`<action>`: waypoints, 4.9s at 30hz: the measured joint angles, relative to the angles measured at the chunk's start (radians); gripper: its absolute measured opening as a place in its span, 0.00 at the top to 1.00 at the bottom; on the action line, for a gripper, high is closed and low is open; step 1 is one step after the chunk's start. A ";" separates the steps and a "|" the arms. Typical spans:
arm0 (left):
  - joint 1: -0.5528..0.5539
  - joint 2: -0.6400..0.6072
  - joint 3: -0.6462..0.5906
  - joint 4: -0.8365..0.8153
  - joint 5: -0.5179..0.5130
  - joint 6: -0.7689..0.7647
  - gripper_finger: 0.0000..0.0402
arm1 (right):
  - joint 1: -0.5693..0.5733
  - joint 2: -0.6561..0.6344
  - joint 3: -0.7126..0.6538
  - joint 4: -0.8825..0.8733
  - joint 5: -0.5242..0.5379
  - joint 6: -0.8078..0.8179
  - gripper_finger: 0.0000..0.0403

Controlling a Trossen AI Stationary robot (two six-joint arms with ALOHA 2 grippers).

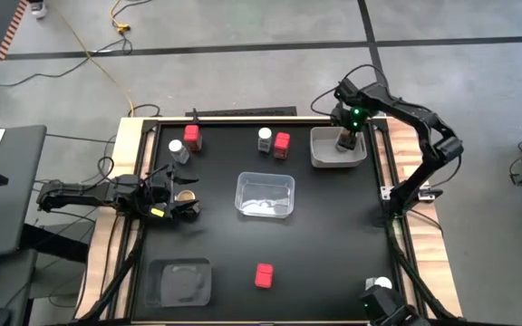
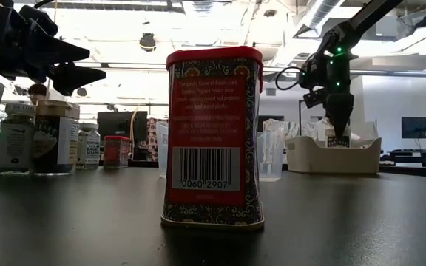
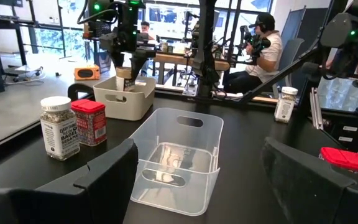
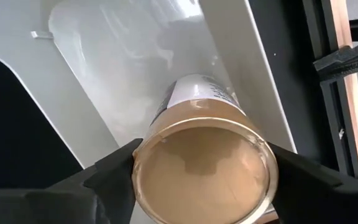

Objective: Sort spices by type
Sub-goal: Put the gold seasoning bottle into the white bin, then put the white seasoning bottle into the transparent bin

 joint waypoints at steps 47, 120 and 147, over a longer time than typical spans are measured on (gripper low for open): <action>0.000 0.000 0.000 0.000 0.000 0.000 0.19 | 0.294 -0.265 0.271 -0.352 0.071 0.774 0.17; 0.000 0.512 0.712 -0.874 -0.247 -0.377 0.19 | 1.359 -0.400 -0.071 -0.323 0.157 2.262 0.21; 0.002 0.860 0.877 -1.375 0.007 -0.684 0.19 | 1.183 -0.400 -0.071 -0.301 0.200 1.961 0.21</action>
